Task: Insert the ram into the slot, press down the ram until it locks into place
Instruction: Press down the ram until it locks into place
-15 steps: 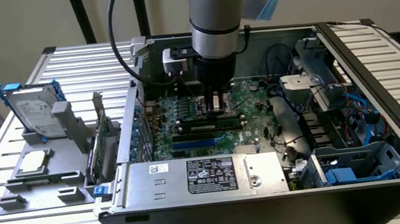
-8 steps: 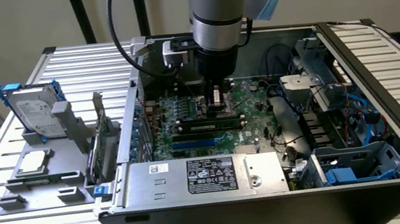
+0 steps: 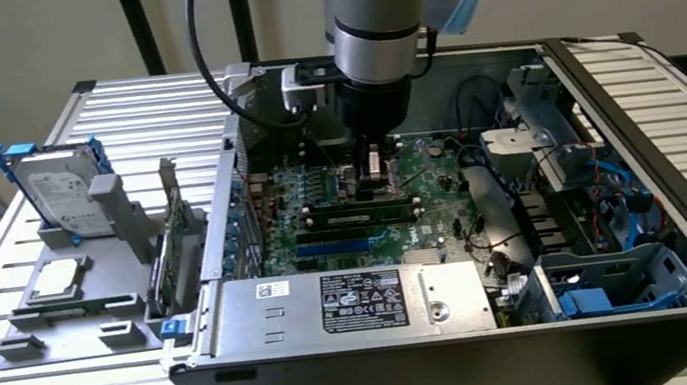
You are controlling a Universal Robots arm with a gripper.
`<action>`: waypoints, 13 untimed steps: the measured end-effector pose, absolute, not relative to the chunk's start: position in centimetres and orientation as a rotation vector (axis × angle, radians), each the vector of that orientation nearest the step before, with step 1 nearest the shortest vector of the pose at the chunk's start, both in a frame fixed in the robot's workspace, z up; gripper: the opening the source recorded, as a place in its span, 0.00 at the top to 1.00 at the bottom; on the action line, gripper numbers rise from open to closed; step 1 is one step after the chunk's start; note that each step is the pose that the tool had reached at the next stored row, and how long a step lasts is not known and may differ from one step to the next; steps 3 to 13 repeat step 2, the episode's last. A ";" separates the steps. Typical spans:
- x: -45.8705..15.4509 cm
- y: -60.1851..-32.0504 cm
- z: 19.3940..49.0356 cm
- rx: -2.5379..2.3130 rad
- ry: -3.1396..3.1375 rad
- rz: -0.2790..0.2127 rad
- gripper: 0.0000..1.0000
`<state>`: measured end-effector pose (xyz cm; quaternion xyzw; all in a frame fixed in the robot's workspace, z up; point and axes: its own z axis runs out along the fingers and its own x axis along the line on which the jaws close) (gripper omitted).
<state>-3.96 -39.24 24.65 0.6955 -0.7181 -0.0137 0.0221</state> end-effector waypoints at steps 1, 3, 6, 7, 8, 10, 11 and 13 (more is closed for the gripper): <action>-4.0 -39.2 24.7 2.155 -2.225 -0.042 0.90; -4.0 -39.2 24.6 2.155 -2.225 -0.042 0.90; -4.0 -39.2 24.6 2.155 -2.225 -0.042 0.90; -4.0 -39.2 24.6 2.155 -2.225 -0.042 0.90; -4.0 -39.2 24.6 2.155 -2.225 -0.042 0.90; -4.0 -39.2 24.6 2.155 -2.225 -0.042 0.90; -4.0 -39.2 24.6 2.155 -2.225 -0.042 0.90; -4.0 -39.2 24.6 2.155 -2.225 -0.042 0.90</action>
